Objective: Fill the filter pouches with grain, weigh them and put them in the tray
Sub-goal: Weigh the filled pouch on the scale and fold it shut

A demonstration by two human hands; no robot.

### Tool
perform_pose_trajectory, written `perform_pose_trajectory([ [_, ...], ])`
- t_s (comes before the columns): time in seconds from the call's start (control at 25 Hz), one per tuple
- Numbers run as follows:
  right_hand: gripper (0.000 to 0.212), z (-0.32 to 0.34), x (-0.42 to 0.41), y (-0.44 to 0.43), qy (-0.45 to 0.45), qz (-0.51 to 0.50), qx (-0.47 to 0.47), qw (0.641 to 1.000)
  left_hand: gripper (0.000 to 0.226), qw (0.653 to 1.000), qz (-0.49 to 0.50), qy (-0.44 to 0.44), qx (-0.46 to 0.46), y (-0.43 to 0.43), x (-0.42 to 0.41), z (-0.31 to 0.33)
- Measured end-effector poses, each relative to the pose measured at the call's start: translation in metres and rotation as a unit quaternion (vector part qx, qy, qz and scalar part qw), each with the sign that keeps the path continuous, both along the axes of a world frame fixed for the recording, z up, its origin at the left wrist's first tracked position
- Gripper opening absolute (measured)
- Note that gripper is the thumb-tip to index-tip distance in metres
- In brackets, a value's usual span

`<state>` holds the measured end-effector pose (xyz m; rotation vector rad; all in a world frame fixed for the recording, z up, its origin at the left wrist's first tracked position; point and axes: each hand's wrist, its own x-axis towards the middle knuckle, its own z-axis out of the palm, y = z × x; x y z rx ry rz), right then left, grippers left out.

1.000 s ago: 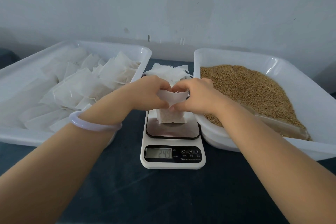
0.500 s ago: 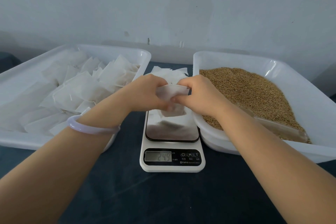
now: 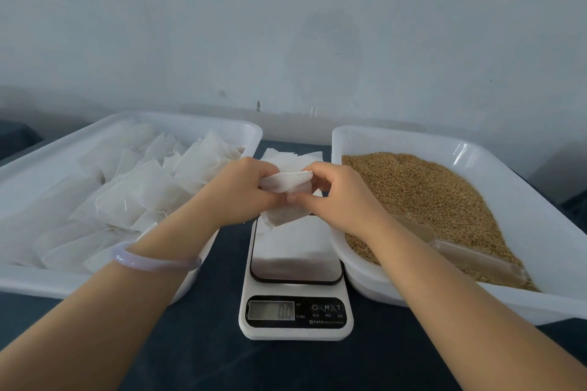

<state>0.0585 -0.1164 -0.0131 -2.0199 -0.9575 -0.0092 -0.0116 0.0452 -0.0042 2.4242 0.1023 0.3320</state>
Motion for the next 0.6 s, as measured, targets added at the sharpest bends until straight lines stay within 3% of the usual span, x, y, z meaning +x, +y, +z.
perform_pose_trajectory([
  [0.16, 0.028, 0.001, 0.003, -0.002, 0.012, -0.023, 0.042, 0.999, 0.044, 0.993, 0.066, -0.074, -0.062, 0.016, -0.007, 0.027],
  [0.24, 0.026, 0.001, 0.005, -0.003, 0.01, -0.027, 0.042, 0.999, 0.027, 0.964, 0.152, -0.158, -0.152, 0.045, -0.012, 0.047],
  [0.32, 0.02, 0.0, 0.006, -0.002, -0.002, -0.029, 0.039, 0.999, 0.013, 0.936, 0.239, -0.184, -0.181, 0.078, -0.021, 0.062],
  [0.44, 0.009, 0.0, 0.004, 0.0, -0.017, -0.024, 0.034, 0.999, 0.01, 0.941, 0.269, -0.101, -0.178, 0.111, -0.036, 0.057],
  [0.6, 0.005, 0.001, 0.003, -0.001, -0.025, -0.02, 0.021, 0.999, 0.007, 0.95, 0.205, 0.033, -0.235, 0.112, -0.044, 0.032],
])
